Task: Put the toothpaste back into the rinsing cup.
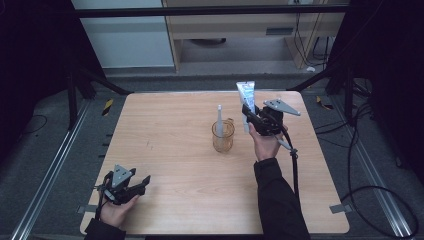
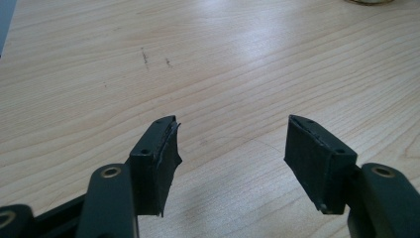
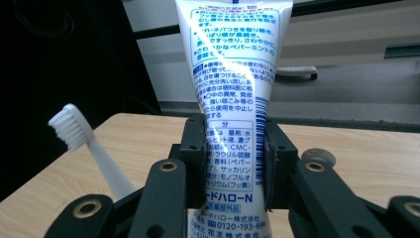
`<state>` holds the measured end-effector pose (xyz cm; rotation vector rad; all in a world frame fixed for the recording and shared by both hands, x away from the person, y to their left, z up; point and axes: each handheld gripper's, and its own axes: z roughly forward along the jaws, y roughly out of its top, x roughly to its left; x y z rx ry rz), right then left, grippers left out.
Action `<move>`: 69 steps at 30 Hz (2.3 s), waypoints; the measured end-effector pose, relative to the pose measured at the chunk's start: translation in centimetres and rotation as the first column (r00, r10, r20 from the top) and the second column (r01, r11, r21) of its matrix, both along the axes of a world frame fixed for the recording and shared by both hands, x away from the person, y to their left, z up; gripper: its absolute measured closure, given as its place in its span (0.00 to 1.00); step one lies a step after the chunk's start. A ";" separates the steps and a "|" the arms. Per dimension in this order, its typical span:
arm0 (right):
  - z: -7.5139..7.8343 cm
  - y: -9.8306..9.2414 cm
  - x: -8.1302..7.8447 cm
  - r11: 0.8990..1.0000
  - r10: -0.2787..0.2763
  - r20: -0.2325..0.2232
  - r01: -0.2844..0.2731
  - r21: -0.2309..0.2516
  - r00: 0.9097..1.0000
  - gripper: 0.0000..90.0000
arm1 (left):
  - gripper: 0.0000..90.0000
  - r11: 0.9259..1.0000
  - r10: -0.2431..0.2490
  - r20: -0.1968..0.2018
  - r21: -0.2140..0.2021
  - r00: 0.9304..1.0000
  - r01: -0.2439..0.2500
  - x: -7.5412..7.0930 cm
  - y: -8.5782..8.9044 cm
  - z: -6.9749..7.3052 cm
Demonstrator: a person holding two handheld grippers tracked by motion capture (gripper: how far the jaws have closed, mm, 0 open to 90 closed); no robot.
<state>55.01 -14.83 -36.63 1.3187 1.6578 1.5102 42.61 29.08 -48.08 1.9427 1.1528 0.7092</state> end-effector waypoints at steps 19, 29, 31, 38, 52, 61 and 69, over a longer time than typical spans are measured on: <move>-1.8 1.9 2.9 0.999 -0.015 0.059 0.012 0.044 0.998 0.76 | 0.41 1.000 0.001 0.000 -0.002 1.000 -0.001 0.1 0.0 0.0; -2.6 3.0 3.2 0.998 0.004 0.081 -0.009 0.056 0.997 0.76 | 0.41 1.000 0.002 0.001 -0.004 1.000 -0.002 0.1 0.0 0.0; -2.8 3.2 3.3 0.998 0.006 0.083 -0.011 0.058 0.997 0.76 | 0.41 1.000 0.001 0.000 -0.003 1.000 -0.001 0.1 0.0 0.0; -3.4 4.0 3.8 0.998 0.019 0.081 -0.023 0.057 0.997 0.76 | 0.41 1.000 0.000 0.000 -0.005 1.000 0.000 0.1 0.0 0.0; -5.1 5.0 4.7 0.998 0.029 0.054 -0.032 0.059 0.998 0.76 | 0.41 1.000 0.002 0.002 -0.010 1.000 -0.002 0.1 0.0 0.0; -5.9 5.4 5.1 0.998 0.034 0.035 -0.036 0.053 0.999 0.76 | 0.41 1.000 0.002 0.002 -0.008 1.000 -0.002 0.1 0.0 0.0; -6.5 5.9 5.3 0.998 0.046 0.017 -0.047 0.044 0.999 0.75 | 0.41 1.000 0.002 0.002 -0.008 1.000 -0.002 0.1 0.0 0.0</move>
